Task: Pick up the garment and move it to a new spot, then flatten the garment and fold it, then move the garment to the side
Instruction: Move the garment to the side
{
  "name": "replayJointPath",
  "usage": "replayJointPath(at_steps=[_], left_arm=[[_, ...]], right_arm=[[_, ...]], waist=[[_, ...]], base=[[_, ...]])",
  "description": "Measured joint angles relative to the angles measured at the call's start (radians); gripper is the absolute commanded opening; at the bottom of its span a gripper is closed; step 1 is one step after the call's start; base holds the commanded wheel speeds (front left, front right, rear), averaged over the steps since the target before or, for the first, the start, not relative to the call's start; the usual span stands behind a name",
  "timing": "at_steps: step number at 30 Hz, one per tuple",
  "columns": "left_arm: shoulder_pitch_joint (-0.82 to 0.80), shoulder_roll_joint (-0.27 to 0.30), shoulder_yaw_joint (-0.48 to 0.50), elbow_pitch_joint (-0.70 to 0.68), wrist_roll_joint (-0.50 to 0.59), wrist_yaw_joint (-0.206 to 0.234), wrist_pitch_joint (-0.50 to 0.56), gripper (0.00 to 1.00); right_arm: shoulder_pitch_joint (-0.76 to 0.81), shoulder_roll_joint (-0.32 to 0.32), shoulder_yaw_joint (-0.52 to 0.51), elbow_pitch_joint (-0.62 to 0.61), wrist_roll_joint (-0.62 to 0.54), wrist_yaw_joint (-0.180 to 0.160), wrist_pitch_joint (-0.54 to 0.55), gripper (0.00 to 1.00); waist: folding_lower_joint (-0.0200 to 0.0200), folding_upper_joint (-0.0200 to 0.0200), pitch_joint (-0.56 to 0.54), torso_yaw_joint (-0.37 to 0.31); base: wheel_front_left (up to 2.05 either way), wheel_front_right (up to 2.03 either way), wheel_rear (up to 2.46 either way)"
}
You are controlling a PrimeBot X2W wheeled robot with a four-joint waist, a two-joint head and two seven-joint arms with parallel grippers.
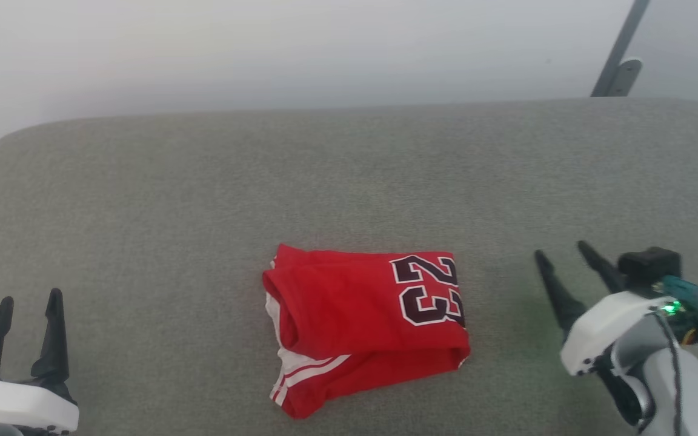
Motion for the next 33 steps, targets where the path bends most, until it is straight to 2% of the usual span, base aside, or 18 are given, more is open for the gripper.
replayJointPath(at_steps=[8, 13, 18, 23, 32, 33], left_arm=[[-0.019, -0.008, -0.039, 0.013, -0.002, 0.000, 0.000, 1.00], [-0.026, -0.016, -0.059, 0.024, -0.002, 0.000, 0.000, 1.00], [-0.048, -0.025, -0.086, 0.036, -0.002, 0.000, 0.000, 1.00], [-0.064, -0.032, -0.106, 0.049, -0.004, 0.000, 0.000, 1.00], [-0.083, -0.039, -0.131, 0.065, -0.008, 0.000, 0.000, 1.00], [-0.084, -0.040, -0.133, 0.067, -0.009, 0.000, 0.000, 1.00]], right_arm=[[-0.040, 0.010, 0.135, -0.028, 0.118, 0.000, 0.184, 1.00], [-0.058, 0.006, 0.170, -0.027, 0.171, 0.000, 0.309, 1.00], [-0.081, -0.020, 0.179, -0.003, 0.173, 0.000, 0.463, 1.00], [-0.088, -0.014, 0.161, 0.031, 0.165, 0.000, 0.620, 1.00], [-0.124, 0.021, 0.099, 0.080, 0.126, 0.000, 0.769, 1.00], [-0.126, 0.022, 0.096, 0.080, 0.119, 0.000, 0.775, 0.34]], waist=[[0.0000, 0.0000, 0.012, 0.057], [0.0000, 0.0000, 0.017, 0.089], [0.0000, 0.0000, 0.029, 0.128], [0.0000, 0.0000, 0.044, 0.167], [0.0000, 0.0000, 0.067, 0.221], [0.0000, 0.0000, 0.069, 0.224]], base=[[0.00, 0.00, 0.00], [0.00, 0.00, 0.00], [0.00, 0.00, 0.00], [0.00, 0.00, 0.00], [0.00, 0.00, 0.00], [0.00, 0.00, 0.00]])
